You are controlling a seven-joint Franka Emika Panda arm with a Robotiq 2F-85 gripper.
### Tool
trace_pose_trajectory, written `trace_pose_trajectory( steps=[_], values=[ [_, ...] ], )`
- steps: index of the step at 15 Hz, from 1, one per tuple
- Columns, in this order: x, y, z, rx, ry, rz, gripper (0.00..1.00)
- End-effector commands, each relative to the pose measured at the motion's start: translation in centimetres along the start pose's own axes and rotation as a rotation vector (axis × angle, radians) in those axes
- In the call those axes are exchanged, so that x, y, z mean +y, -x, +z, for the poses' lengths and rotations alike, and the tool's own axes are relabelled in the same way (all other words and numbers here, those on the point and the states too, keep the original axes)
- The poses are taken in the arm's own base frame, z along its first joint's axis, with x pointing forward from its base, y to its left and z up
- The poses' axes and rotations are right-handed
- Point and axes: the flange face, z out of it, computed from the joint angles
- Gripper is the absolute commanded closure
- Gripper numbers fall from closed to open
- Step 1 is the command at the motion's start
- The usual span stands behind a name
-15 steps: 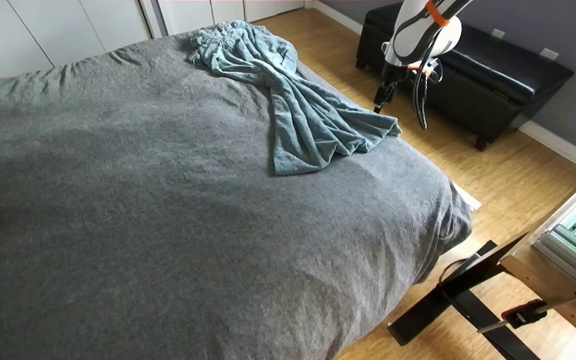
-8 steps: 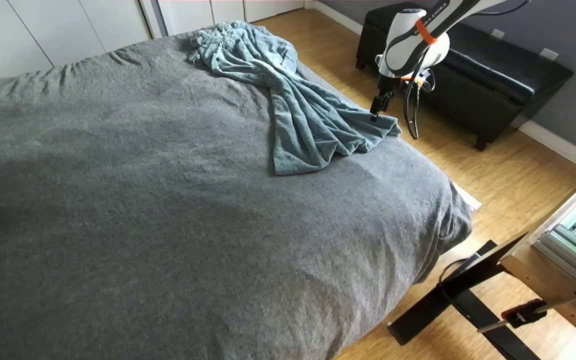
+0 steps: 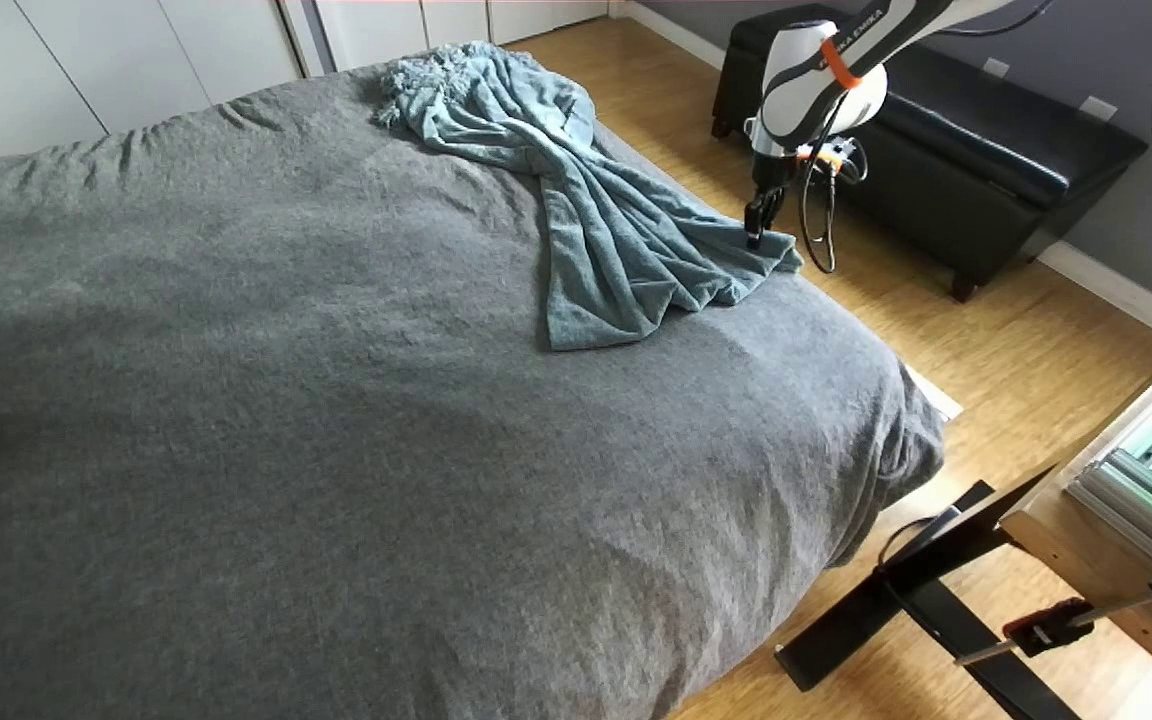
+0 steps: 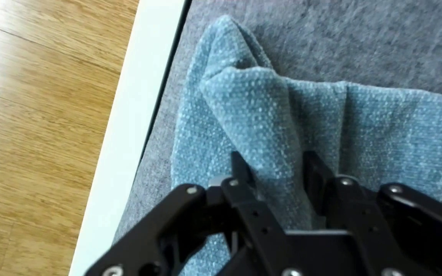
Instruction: Pull the blue towel backward towards the bed centre
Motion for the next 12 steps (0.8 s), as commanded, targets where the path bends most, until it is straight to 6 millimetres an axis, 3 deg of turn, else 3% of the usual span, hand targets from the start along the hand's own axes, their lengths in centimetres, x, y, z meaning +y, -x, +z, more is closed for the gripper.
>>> trace_pose_trajectory(
  steps=[1, 2, 4, 9, 12],
  values=[
    [-0.3, -0.5, -0.3, -0.065, -0.015, 0.002, 0.87],
    [-0.4, -0.6, -0.4, -0.079, -0.021, 0.001, 0.95],
    [-0.5, -0.7, -0.6, -0.098, -0.032, 0.000, 1.00],
    [-1.2, -0.9, -2.0, -0.125, -0.070, -0.009, 0.98],
    [-3.7, -0.9, -4.4, -0.103, -0.089, -0.052, 0.98]
  ],
)
